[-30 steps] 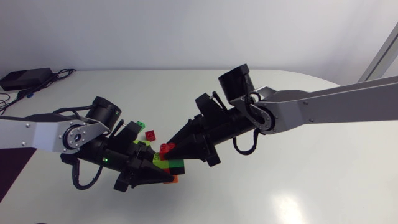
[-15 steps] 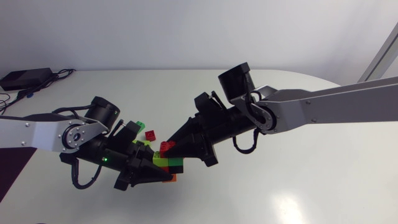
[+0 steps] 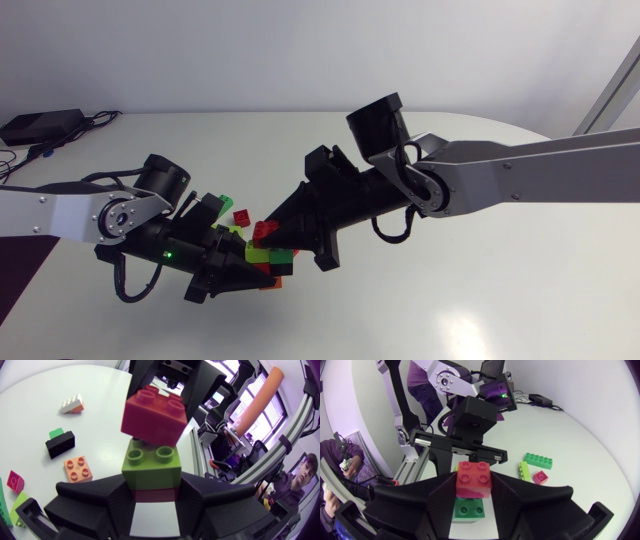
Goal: Disassemble duplo
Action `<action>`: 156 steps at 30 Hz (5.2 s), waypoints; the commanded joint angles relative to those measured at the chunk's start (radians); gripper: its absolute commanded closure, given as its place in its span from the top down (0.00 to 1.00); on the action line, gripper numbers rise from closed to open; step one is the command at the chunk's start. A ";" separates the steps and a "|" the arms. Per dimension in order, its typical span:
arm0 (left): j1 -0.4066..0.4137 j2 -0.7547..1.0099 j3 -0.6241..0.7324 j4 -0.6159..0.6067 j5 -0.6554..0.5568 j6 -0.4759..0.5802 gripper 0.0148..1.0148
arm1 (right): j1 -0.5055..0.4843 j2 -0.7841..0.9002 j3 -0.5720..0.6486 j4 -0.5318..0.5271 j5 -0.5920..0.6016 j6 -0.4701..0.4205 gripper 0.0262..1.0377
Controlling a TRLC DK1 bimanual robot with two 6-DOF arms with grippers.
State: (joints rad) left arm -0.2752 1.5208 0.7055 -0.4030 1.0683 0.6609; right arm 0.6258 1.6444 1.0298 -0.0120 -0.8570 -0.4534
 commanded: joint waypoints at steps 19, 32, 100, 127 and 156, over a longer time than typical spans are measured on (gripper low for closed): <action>-0.005 -0.016 0.014 -0.016 0.055 0.031 0.34 | -0.124 0.296 0.153 -0.011 0.460 0.107 0.19; -0.004 -0.022 0.011 -0.017 0.055 0.032 0.34 | -0.130 0.400 0.243 -0.134 0.552 0.025 0.80; 0.030 -0.002 0.031 -0.014 0.047 0.037 0.35 | -0.087 0.157 0.131 -0.293 -0.224 -0.116 0.81; 0.016 0.024 0.037 -0.014 0.027 0.037 0.35 | -0.080 0.160 0.134 -0.261 -0.221 -0.085 0.26; 0.016 0.018 0.037 -0.014 0.027 0.037 0.35 | -0.156 0.118 0.105 -0.125 -0.146 0.025 0.18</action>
State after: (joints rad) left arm -0.2562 1.5330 0.7204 -0.4118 1.0813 0.6811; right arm 0.4755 1.7920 1.1664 -0.1551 -1.0080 -0.4625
